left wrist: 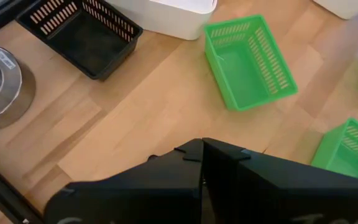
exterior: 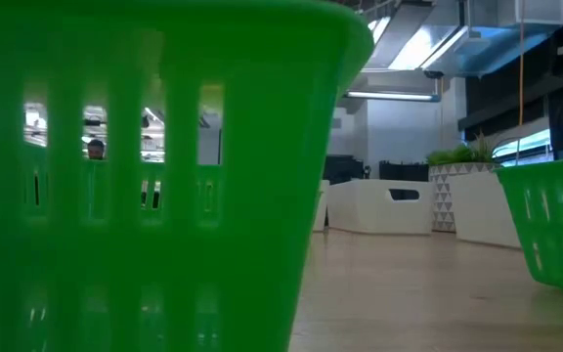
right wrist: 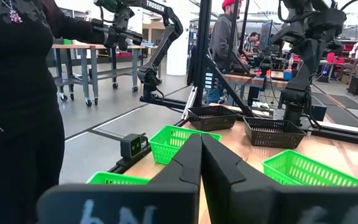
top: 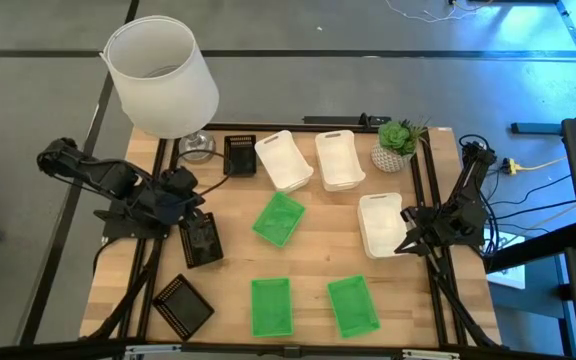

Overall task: Stack baskets by color
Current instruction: Stack the middle black bin on the top black bin

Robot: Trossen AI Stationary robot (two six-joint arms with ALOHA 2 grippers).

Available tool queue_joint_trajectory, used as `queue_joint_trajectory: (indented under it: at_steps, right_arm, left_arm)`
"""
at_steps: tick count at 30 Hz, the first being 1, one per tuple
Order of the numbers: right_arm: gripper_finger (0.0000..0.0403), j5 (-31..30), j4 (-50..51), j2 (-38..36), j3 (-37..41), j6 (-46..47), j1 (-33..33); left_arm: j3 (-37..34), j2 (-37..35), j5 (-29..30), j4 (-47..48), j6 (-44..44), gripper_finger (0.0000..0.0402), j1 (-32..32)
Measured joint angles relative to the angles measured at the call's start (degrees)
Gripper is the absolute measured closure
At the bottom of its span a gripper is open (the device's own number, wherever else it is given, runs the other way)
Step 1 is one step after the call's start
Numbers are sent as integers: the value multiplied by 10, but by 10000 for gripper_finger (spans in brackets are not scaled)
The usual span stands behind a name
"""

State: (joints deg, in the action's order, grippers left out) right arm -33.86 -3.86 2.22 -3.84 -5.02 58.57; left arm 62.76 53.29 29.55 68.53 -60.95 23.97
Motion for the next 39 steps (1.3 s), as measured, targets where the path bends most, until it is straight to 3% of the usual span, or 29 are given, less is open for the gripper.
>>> queue_joint_trajectory:
  at_steps: [11,15,24,29,39]
  right_arm:
    - [395,-10,-7,0,0,10,0]
    - [395,-73,-3,0,-12,77,0]
    - [395,-81,57,0,-76,48,0]
    - [395,-97,88,20,-123,28,0]
    - [395,-107,134,118,-216,45,0]
  left_arm:
    - [0,0,-50,0,-44,395,0]
    - [0,0,-98,0,-73,371,0]
    - [0,14,-137,-1,-158,295,0]
    - [0,52,-135,-3,-219,281,1]
    - [0,158,-180,-60,-122,283,31]
